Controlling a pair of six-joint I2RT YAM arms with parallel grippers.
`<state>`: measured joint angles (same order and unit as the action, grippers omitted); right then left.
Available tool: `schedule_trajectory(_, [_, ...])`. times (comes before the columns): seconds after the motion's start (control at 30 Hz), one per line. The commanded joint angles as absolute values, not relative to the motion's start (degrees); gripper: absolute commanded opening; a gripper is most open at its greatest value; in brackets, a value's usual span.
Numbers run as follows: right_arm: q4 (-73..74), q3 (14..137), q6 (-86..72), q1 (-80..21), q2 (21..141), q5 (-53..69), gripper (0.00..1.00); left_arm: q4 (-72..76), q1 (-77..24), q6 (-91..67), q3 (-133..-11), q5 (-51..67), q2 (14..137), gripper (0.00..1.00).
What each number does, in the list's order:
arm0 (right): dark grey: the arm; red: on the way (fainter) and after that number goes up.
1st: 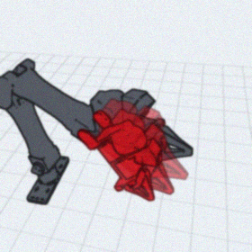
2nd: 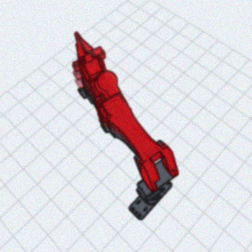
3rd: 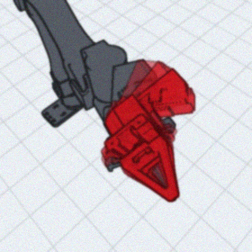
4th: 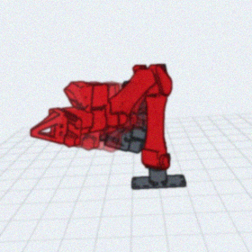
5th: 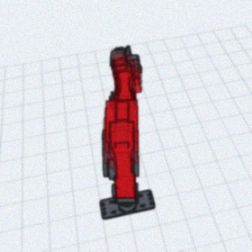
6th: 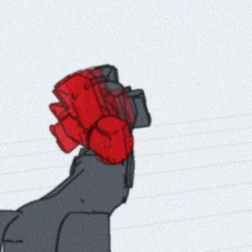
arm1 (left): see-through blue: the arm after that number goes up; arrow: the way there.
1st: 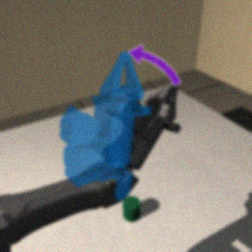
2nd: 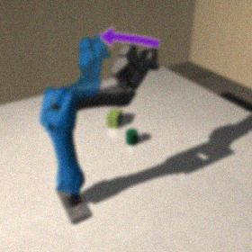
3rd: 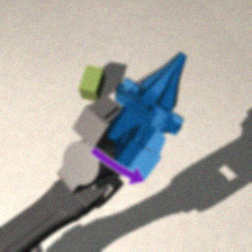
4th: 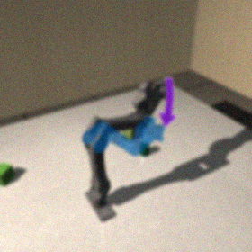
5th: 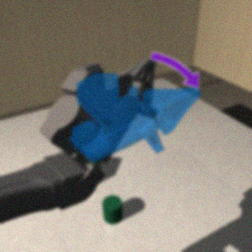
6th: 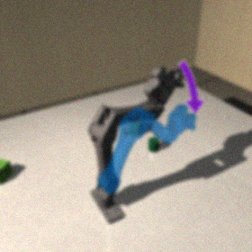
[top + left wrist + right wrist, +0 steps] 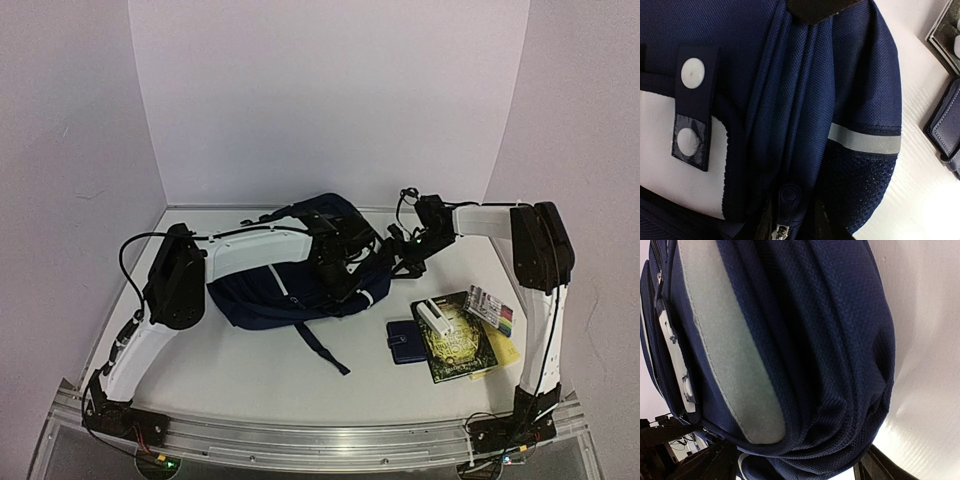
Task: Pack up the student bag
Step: Unzip the student bag at the center of the board.
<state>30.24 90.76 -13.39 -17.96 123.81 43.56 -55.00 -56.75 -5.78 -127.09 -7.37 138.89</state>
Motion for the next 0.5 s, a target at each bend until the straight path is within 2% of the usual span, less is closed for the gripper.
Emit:
schedule_trajectory(0.0, [28.92, 92.87, -13.79, -18.50, 125.61, 43.36, 0.78, -53.58, -55.83, -5.20, -128.15, -8.67, 140.22, 0.32])
schedule_trajectory(0.2, [28.92, 94.41, -13.87, -19.23, 127.21, 42.78, 0.74, -52.96, -56.07, -3.91, -128.12, -10.64, 140.00, 0.18])
schedule_trajectory(0.37, [28.92, 95.93, -13.34, -19.21, 128.02, 39.49, 0.58, -52.64, -56.57, -4.40, -125.21, -12.13, 136.45, 0.01])
schedule_trajectory(0.47, [28.92, 96.63, -13.43, -19.19, 128.51, 38.36, 0.46, -51.73, -56.89, -5.11, -121.14, -12.66, 132.55, 0.00])
